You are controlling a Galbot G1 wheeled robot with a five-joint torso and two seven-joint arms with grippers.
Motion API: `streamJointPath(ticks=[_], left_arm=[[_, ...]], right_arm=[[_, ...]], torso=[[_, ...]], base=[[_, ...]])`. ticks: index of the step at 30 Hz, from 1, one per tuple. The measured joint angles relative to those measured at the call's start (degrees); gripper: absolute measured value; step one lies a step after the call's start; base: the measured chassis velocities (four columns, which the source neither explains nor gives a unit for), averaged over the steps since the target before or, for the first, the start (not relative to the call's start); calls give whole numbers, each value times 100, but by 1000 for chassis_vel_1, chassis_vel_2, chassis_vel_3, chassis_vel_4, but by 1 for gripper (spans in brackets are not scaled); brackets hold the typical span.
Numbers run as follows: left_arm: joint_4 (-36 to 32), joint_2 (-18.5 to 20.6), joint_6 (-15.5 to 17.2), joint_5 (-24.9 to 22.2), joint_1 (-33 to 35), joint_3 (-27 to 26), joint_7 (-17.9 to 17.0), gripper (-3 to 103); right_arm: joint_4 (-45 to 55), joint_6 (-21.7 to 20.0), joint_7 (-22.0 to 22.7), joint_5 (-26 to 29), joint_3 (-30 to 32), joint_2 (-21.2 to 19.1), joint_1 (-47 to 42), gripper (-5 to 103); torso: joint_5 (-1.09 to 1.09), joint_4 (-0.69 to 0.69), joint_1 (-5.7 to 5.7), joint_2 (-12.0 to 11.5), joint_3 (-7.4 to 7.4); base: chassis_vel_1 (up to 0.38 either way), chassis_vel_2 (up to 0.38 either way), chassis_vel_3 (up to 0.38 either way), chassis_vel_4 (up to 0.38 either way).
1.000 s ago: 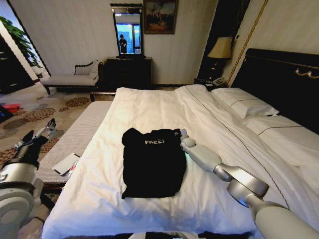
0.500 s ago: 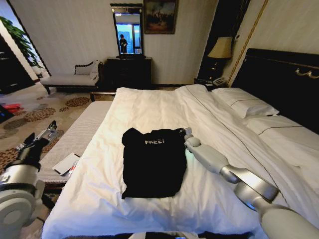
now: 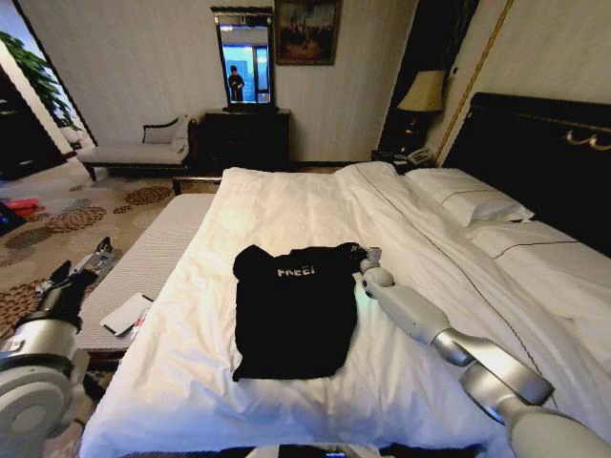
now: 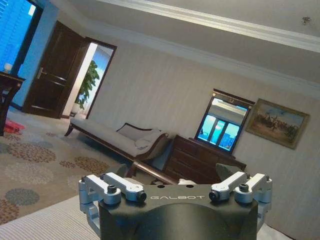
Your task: Fold the clothes on the bed.
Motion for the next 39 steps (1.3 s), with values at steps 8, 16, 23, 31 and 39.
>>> streamJointPath(ticks=[8, 16, 23, 31, 39], left_arm=[[0, -17, 1, -2, -16, 40, 0, 100], [0, 25, 2, 1, -40, 98, 0, 100], [0, 46, 2, -3, -30, 94, 1, 100], [0, 0, 0, 3, -10, 139, 2, 100], [0, -48, 0, 54, 2, 211, -1, 100]], right_arm=[[56, 364, 175, 345, 269, 77, 72, 0], [2, 525, 272, 377, 472, 109, 5, 0], [-108, 382, 663, 279, 613, 64, -51, 0], [73, 281, 892, 55, 560, -116, -156, 0], [464, 682, 460, -739, 923, -323, -484, 24]], torso=[[-1, 1, 1, 0, 0], [1, 0, 0, 0, 1], [1, 0, 0, 0, 0], [1, 1, 0, 0, 0], [0, 3, 0, 0, 0]], base=[[0, 0, 0, 0], [0, 0, 0, 0], [0, 0, 0, 0], [0, 0, 0, 0], [0, 0, 0, 0]])
